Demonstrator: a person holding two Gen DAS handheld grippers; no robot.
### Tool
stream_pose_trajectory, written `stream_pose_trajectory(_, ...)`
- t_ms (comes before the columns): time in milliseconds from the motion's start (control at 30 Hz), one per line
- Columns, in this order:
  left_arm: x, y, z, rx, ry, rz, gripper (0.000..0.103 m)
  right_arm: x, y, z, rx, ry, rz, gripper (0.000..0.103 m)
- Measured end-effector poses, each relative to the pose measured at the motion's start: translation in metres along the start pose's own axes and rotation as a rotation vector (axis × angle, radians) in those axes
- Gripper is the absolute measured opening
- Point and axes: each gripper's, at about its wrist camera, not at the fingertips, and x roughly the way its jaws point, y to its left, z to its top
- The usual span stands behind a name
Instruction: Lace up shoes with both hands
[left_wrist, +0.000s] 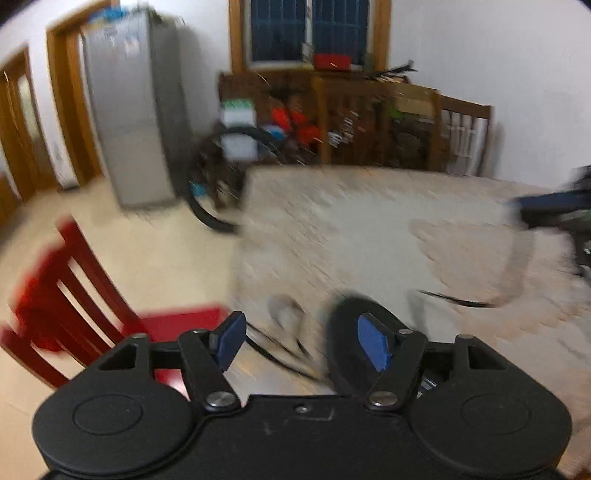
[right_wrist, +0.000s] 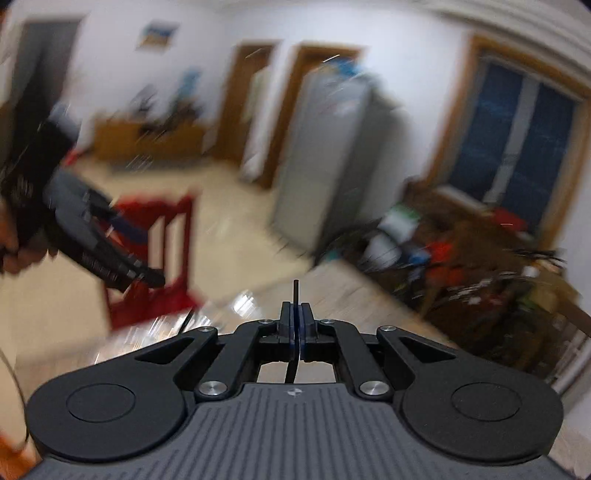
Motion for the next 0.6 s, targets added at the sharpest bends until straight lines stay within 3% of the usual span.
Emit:
stream_pose_trajectory(100, -0.008, -0.020, -0.022, -0.046, 0.021, -0.051, 0.064, 0.021, 0.017, -0.011, -0.136, 0.070, 0.100, 0.002)
stream_pose_trajectory(300, 0.002, -0.029, -0.035, -0.171, 0.035, -0.063, 0.062, 0.050, 0.040, -0.030, -0.386, 0.140, 0.243, 0.002)
stream_pose_trajectory(400, 0.005, -0.027, -0.035, -0.235, 0.019, -0.071, 0.053, 0.060, 0.037, -0.027, -0.442, 0.151, 0.305, 0.002)
stream_pose_trajectory(467, 0.006, -0.027, -0.037, -0.267, 0.005, -0.042, 0.033, 0.058, 0.033, -0.028, -0.432, 0.150, 0.348, 0.002)
stream_pose_trajectory(600, 0.004, -0.017, -0.041, -0.410, -0.007, -0.029, 0.025, 0.065, 0.034, -0.033, -0.429, 0.153, 0.410, 0.002)
